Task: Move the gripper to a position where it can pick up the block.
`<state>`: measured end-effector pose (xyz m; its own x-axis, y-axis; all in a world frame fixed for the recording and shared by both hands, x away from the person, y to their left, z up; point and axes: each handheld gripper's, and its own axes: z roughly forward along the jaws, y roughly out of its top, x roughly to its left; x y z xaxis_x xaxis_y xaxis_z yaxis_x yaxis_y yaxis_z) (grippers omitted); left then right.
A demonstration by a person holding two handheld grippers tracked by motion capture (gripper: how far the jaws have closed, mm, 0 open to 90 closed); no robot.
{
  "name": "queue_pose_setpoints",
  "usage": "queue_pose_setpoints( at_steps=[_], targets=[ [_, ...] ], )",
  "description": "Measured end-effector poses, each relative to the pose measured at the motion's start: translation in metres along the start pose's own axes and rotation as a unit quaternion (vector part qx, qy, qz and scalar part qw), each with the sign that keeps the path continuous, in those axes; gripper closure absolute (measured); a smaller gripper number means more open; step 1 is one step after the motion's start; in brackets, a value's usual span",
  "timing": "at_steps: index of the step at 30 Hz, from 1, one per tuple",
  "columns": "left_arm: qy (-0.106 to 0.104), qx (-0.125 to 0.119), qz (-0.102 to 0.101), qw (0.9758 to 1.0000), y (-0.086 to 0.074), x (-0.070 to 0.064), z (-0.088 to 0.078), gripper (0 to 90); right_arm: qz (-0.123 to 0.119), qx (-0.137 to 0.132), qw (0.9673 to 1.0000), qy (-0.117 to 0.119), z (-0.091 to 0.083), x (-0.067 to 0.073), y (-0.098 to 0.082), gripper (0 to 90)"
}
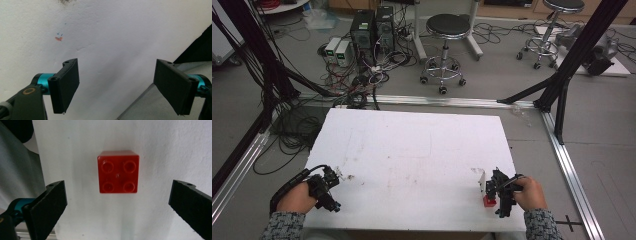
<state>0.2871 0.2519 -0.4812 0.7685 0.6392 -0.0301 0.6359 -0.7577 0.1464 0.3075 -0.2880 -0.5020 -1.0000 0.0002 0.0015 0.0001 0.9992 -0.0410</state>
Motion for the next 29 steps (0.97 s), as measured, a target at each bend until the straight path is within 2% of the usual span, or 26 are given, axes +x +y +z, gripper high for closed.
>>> queue_pose_setpoints(
  at_steps=[11, 12, 29],
  targets=[
    [0.000, -0.001, 0.000, 1.0000, 0.000, 0.000, 0.000, 20.9, -0.014, -0.010, 0.9998, 0.004, 0.014, -0.002, 0.006, 0.9],
    [0.000, 0.000, 0.000, 1.0000, 0.000, 0.000, 0.000, 20.9, -0.021, -0.010, 0.9997, 0.001, 0.017, -0.001, 0.007, 0.8],
    [0.000, -0.004, -0.003, 1.0000, -0.001, 0.000, 0.001, 20.9, -0.021, -0.012, 0.9997, -0.005, 0.023, -0.002, 0.011, 0.9]
  ],
)
